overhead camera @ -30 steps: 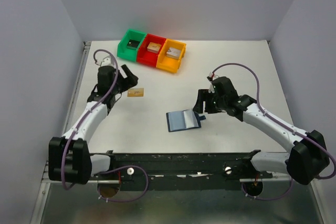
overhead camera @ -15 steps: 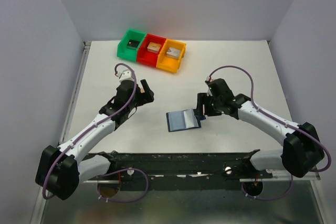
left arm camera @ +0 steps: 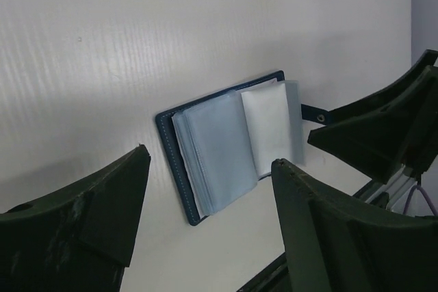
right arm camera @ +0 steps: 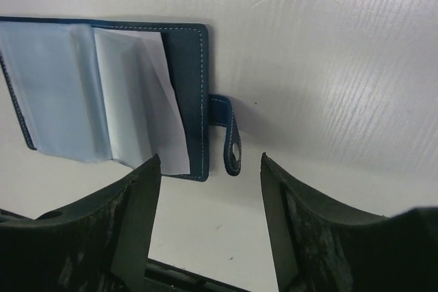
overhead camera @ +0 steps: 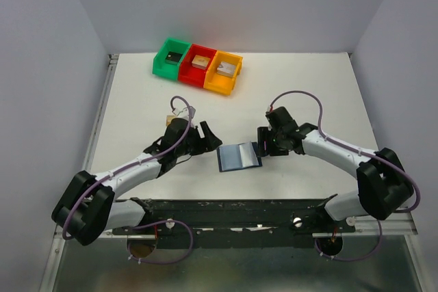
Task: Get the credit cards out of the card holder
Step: Remove the credit card from the card holder.
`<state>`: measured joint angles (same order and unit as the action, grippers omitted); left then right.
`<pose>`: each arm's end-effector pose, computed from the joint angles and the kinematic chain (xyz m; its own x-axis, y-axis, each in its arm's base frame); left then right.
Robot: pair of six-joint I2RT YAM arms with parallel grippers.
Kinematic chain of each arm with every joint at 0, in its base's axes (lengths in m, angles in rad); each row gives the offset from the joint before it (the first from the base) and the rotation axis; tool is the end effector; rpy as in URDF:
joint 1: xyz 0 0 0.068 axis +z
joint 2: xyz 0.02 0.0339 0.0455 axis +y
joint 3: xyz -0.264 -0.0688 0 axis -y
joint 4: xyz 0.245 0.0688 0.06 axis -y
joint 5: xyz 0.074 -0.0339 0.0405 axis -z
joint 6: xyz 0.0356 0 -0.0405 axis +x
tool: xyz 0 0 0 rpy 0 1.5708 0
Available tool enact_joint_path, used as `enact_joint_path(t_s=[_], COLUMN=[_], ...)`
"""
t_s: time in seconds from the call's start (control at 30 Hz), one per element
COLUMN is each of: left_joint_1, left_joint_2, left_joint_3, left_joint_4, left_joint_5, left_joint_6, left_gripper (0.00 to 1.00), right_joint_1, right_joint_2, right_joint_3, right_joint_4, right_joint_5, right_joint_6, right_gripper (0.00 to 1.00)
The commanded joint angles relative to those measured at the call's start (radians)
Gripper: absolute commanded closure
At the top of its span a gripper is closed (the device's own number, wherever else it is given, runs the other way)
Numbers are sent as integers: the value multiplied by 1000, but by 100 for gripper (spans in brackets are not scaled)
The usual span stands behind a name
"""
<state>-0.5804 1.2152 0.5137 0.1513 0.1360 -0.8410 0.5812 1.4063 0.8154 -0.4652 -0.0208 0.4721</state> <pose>0.2040 -0.1395 0.1916 -0.7685 -0.3791 -0.5155 0.1008 0.7238 -0.6826 0.2233 0.1475 0.1919 -0.9015 -0.0482 -0.4302 -0.1656 0.9565 0.2400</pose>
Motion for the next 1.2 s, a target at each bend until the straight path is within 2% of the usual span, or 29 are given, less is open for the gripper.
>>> enact_joint_path(t_s=[0.0, 0.17, 0.37, 0.63, 0.87, 1.17], left_joint_1=[-24, -30, -32, -33, -45, -55], left_joint_2=[13, 44, 76, 132, 182, 214], left_joint_3=[8, 9, 29, 45, 74, 103], left_joint_4=[68, 86, 87, 103, 106, 62], left_joint_5=[45, 77, 103, 143, 172, 160], left_joint_6=[-24, -26, -13, -13, 8, 23], left_gripper=[17, 20, 22, 23, 23, 24], right_joint_1=[-4, -18, -32, -32, -30, -30], right_joint_2=[43, 74, 109, 82, 62, 56], right_joint_3=[4, 17, 33, -16, -62, -59], right_joint_4=[-16, -9, -6, 25, 51, 48], right_joint_5=[79, 87, 78, 29, -50, -53], right_joint_6=[17, 14, -3, -1, 20, 20], right_gripper=[34, 47, 77, 100, 100, 100])
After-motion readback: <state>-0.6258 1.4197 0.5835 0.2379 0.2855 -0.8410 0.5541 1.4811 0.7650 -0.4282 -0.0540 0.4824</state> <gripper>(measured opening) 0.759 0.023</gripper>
